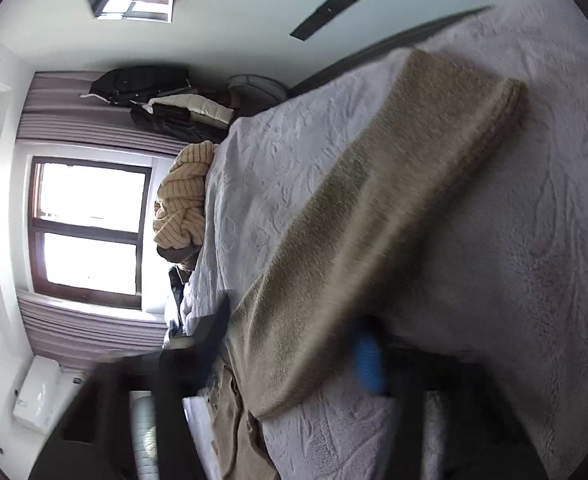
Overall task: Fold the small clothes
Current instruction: 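Grasp the other sleeve cuff with the right tool and lift it, then lay the held sleeve across the sweater body and open the right tool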
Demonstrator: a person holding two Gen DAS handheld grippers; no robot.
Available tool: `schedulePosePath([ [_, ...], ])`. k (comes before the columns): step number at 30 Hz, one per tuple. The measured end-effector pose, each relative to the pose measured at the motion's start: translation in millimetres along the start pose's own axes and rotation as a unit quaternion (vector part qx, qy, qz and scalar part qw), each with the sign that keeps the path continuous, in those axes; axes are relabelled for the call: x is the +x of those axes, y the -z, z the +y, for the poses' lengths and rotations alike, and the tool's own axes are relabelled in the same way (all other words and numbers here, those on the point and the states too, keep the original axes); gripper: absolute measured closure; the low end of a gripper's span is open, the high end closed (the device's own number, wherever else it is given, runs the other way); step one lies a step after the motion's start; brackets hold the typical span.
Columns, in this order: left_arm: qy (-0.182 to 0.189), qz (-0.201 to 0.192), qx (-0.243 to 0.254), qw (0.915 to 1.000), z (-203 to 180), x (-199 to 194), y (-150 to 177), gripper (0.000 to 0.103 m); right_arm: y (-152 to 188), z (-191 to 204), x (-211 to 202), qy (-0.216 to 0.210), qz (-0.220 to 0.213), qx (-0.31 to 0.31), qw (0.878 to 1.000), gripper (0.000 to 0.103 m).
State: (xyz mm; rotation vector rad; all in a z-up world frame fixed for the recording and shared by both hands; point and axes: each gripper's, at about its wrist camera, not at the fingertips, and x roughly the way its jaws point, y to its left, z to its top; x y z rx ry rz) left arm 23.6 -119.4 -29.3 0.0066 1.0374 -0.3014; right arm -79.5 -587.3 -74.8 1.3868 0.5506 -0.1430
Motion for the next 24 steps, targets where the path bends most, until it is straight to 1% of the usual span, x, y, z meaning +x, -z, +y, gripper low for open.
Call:
schedulePosePath([
  [1,0.0,-0.003,0.0,1.0,1,0,-2,0.001,-1,-5,1,-0.01,-0.001,0.011,1.0,0.092],
  [4,-0.002,-0.012,-0.008,0.9999,7,-2,-8,0.001,1,-6,1,-0.04,-0.004,0.024,0.999,0.093],
  [5,-0.002,-0.013,-0.011,0.9999,10,-1,-10,0.001,1,-2,1,-0.053,-0.007,0.018,0.998,0.093],
  [9,-0.013,-0.021,-0.028,0.9993,29,-1,-21,0.001,4,32,1,-0.095,-0.008,-0.031,0.995,0.093],
  [13,-0.029,-0.033,-0.046,0.998,57,-5,-24,0.001,16,86,11,-0.139,0.021,-0.099,0.985,0.093],
  [16,-0.036,-0.033,-0.064,0.9968,83,-5,-20,0.001,39,138,36,-0.151,0.056,-0.168,0.972,0.093],
  [19,-0.043,-0.034,-0.086,0.9948,109,-5,-17,0.001,78,191,74,-0.149,0.105,-0.243,0.953,0.093],
  [21,-0.046,-0.036,-0.109,0.9923,131,-6,-12,0.001,114,221,107,-0.149,0.143,-0.283,0.936,0.093],
  [23,-0.05,-0.038,-0.122,0.9905,147,-7,-8,0.001,151,243,137,-0.144,0.184,-0.32,0.918,0.093],
  [24,-0.053,-0.039,-0.127,0.9898,155,-8,-6,0.001,175,252,156,-0.142,0.206,-0.339,0.907,0.093],
])
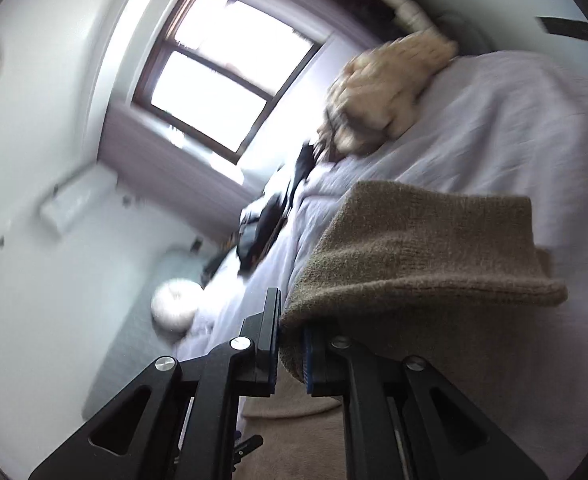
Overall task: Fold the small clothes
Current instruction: 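Lay the held sleeve across the sweater body and open the right tool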
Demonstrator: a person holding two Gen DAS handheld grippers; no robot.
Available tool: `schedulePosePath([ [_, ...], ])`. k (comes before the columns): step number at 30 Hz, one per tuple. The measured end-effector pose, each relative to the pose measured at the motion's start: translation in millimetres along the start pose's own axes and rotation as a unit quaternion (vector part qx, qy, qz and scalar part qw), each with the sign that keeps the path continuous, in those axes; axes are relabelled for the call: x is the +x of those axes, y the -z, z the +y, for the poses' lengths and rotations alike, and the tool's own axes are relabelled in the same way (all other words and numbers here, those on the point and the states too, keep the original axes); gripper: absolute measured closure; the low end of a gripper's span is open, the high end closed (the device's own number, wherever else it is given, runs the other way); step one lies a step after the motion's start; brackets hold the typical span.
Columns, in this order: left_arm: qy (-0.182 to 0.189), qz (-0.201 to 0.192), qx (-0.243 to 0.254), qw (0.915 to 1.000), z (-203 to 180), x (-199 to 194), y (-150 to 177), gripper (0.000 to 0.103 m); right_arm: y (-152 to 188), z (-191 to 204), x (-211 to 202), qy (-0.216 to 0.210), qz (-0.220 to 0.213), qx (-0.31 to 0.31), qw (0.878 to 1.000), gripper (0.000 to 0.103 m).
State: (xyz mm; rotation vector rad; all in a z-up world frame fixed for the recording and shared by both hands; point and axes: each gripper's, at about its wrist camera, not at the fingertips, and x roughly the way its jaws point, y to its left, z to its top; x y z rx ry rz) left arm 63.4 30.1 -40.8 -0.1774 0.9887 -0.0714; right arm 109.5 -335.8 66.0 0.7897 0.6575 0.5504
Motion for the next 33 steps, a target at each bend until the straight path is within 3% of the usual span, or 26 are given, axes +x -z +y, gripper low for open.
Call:
schedulePosePath([
  [6,-0.014,-0.009,-0.029,0.9994,46,1,-2,0.001,66,43,147,0.024,0.156,-0.065,0.985,0.093],
  [11,-0.013,-0.009,-0.051,0.9986,80,3,-1,0.001,108,21,215,0.091,0.238,-0.045,0.966,0.089],
  [13,-0.013,-0.011,-0.054,0.9984,89,3,1,0.001,112,11,216,0.109,0.239,-0.03,0.964,0.069],
  [15,-0.009,-0.012,-0.056,0.9983,96,4,2,0.001,110,5,206,0.112,0.215,0.001,0.97,0.052],
  [16,-0.007,-0.012,-0.059,0.9982,100,4,2,0.001,103,1,203,0.11,0.197,0.017,0.974,0.051],
  [19,-0.005,-0.015,-0.065,0.9978,107,2,5,0.001,90,-15,193,0.119,0.146,0.073,0.979,0.053],
  [20,-0.004,-0.015,-0.067,0.9976,110,1,6,0.001,86,-18,193,0.123,0.134,0.09,0.979,0.059],
  [21,-0.003,-0.017,-0.069,0.9974,113,-1,7,0.001,82,-18,196,0.131,0.126,0.094,0.979,0.083],
  [22,-0.004,-0.019,-0.071,0.9973,116,-3,8,0.001,80,-13,201,0.14,0.122,0.084,0.979,0.093],
  [24,-0.006,-0.022,-0.074,0.997,122,-7,9,0.001,78,11,213,0.142,0.127,0.023,0.981,0.093],
  [26,-0.012,-0.026,-0.075,0.9968,130,-11,10,0.001,92,45,225,0.141,0.149,-0.064,0.977,0.093],
  [28,-0.023,-0.027,-0.079,0.9963,137,-12,10,0.001,112,77,247,0.141,0.183,-0.149,0.962,0.093],
  [31,-0.032,-0.025,-0.088,0.9953,145,-12,10,0.001,143,103,281,0.151,0.231,-0.22,0.936,0.092],
  [32,-0.034,-0.025,-0.091,0.995,148,-12,10,0.001,153,107,291,0.16,0.249,-0.237,0.925,0.088],
  [33,-0.035,-0.024,-0.093,0.9948,149,-11,10,0.001,165,109,292,0.168,0.267,-0.253,0.915,0.073],
])
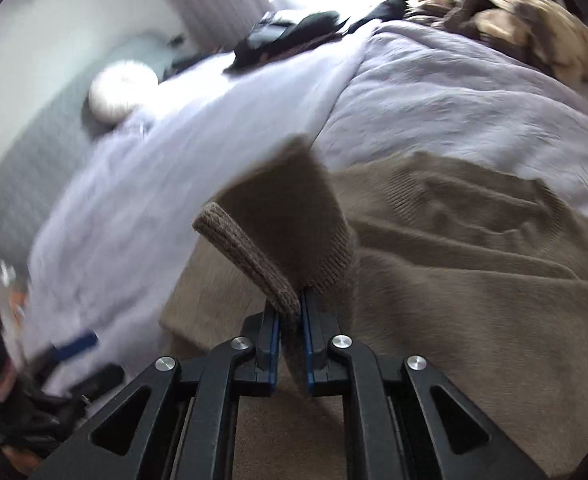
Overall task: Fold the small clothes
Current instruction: 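Lay the held sleeve across the sweater body and open the right tool, then grasp the sweater side edge with the right tool and fold it inward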
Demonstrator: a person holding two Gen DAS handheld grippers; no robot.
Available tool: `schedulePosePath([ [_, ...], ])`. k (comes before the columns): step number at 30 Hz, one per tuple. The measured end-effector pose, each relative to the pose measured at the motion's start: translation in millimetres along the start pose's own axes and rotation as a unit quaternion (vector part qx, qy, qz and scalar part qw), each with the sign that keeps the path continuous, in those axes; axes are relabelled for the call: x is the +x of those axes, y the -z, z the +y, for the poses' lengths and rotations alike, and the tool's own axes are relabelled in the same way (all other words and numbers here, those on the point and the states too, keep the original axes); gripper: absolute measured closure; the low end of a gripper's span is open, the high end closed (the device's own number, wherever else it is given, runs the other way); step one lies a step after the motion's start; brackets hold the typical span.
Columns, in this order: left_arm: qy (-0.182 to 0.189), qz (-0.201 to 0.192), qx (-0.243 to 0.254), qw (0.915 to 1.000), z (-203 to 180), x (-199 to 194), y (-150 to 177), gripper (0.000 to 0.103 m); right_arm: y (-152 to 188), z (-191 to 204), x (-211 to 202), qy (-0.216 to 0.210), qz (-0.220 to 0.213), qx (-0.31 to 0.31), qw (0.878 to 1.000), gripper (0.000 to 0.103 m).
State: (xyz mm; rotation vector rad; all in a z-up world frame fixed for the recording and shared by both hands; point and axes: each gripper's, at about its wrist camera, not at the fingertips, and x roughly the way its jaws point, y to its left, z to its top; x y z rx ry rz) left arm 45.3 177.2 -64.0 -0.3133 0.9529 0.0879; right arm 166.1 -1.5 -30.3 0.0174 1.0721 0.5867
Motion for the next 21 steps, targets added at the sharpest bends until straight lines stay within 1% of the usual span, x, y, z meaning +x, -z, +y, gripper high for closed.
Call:
schedulePosePath([
  [1,0.0,0.002,0.0,1.0,1,1,0,0.001,6,6,4,0.005,0.011,-0.012,1.0,0.05],
  [2,0.002,0.003,0.001,1.0,1,2,-1,0.001,9,10,7,0.009,0.017,-0.02,1.0,0.041],
  [3,0.004,0.005,0.002,1.0,0,3,-1,0.001,12,12,6,0.008,0.017,-0.022,1.0,0.034],
  [5,0.011,0.011,0.004,0.9999,-4,6,-2,0.001,18,7,-1,-0.005,0.012,-0.002,1.0,0.034],
  [6,0.016,0.015,0.004,0.9998,-7,8,-4,0.001,22,-3,-5,-0.01,0.009,0.013,1.0,0.034],
  [8,0.03,0.02,0.0,0.9994,-12,13,-7,0.001,36,-28,-21,-0.025,0.001,0.067,0.997,0.034],
  [10,0.043,0.026,-0.003,0.9987,-20,17,-10,0.001,62,-70,-47,-0.047,-0.015,0.138,0.989,0.034],
  [11,0.048,0.028,-0.002,0.9984,-26,20,-12,0.001,75,-89,-59,-0.057,-0.023,0.175,0.983,0.034],
  [13,0.051,0.025,0.01,0.9983,-38,23,-17,0.001,105,-128,-85,-0.072,-0.041,0.253,0.964,0.034],
  [15,0.05,0.017,0.023,0.9983,-49,26,-24,0.001,133,-161,-101,-0.086,-0.06,0.323,0.941,0.034],
  [18,0.041,0.008,0.046,0.9981,-65,37,-39,0.001,165,-194,-114,-0.087,-0.079,0.4,0.909,0.034],
  [20,0.037,0.018,0.048,0.998,-71,50,-48,0.001,176,-208,-115,-0.093,-0.096,0.432,0.892,0.034],
  [21,0.046,0.029,0.046,0.9975,-73,58,-52,0.001,179,-215,-116,-0.101,-0.107,0.446,0.883,0.034],
])
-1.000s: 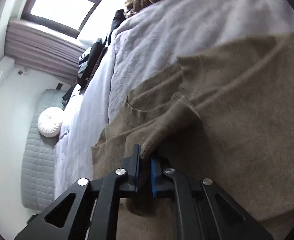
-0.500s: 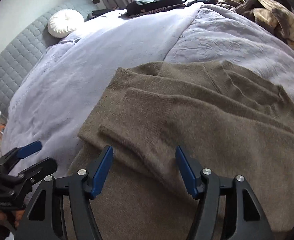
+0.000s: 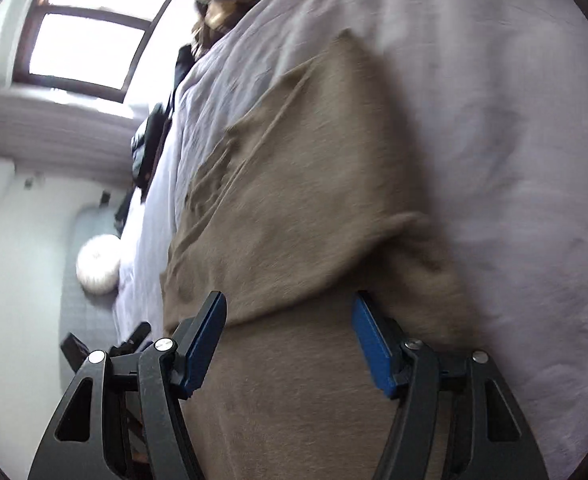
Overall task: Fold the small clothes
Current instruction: 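Grasp the sweater side edge with the right tool and fold it inward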
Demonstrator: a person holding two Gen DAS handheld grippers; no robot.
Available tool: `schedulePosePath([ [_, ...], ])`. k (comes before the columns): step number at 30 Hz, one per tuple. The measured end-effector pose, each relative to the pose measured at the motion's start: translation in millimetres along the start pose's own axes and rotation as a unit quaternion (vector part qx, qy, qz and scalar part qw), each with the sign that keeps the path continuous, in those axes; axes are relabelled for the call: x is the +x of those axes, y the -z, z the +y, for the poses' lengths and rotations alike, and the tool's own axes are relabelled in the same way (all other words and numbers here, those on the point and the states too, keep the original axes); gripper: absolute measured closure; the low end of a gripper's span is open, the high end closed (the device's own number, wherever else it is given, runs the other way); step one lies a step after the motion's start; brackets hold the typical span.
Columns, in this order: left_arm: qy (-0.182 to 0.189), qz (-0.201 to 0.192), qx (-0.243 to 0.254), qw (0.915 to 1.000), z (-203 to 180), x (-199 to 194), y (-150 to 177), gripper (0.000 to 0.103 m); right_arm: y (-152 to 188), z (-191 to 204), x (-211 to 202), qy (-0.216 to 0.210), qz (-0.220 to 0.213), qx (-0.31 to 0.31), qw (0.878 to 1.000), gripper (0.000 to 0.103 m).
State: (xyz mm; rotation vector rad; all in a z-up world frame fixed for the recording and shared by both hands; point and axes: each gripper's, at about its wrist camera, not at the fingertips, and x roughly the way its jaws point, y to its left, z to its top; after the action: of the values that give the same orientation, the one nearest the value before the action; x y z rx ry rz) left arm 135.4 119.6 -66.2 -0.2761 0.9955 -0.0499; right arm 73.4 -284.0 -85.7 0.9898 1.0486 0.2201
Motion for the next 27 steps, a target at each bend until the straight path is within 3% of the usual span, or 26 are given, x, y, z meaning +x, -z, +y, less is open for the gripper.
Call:
schedulePosePath([
  [3,0.037,0.031,-0.005,0.9988,-1,17,-9,0.002,-10,-3,0,-0.003,-0.022,0.013,1.0,0.038],
  [6,0.041,0.049,0.005,0.9979,-5,27,-13,0.014,-15,-5,8,-0.006,-0.026,0.022,0.999,0.056],
  [8,0.041,0.056,0.014,0.9975,-6,30,-14,0.015,-19,-14,4,-0.013,-0.026,0.031,0.999,0.063],
  [11,0.025,0.056,0.033,0.9976,-8,28,-15,0.062,-30,-36,-12,-0.004,-0.028,0.037,0.999,0.091],
  [12,0.03,0.059,0.035,0.9972,-8,26,-16,0.093,-32,-38,-16,0.002,-0.032,0.035,0.999,0.095],
  [13,0.049,0.063,0.028,0.9964,-6,24,-16,0.098,-34,-36,-19,0.004,-0.039,0.026,0.999,0.095],
  [15,0.073,0.054,0.023,0.9956,-4,15,-14,0.098,-39,-29,-33,0.014,-0.058,-0.008,0.998,0.095],
  [18,0.064,0.049,0.044,0.9958,-8,13,-3,0.098,-46,-24,-42,0.029,-0.065,-0.041,0.997,0.095],
  [21,0.047,0.062,0.041,0.9962,-5,24,8,0.098,-48,-35,-29,0.059,-0.02,-0.05,0.997,0.095],
  [23,0.051,0.056,0.033,0.9966,-1,21,10,0.098,-44,-41,-30,0.05,-0.005,-0.045,0.998,0.094],
  [26,0.033,0.043,0.05,0.9973,-3,11,10,0.098,-39,-37,-45,0.051,0.015,-0.072,0.996,0.082],
  [27,0.018,0.037,0.06,0.9973,-4,7,11,0.098,-38,-31,-53,0.053,0.015,-0.101,0.993,0.07],
])
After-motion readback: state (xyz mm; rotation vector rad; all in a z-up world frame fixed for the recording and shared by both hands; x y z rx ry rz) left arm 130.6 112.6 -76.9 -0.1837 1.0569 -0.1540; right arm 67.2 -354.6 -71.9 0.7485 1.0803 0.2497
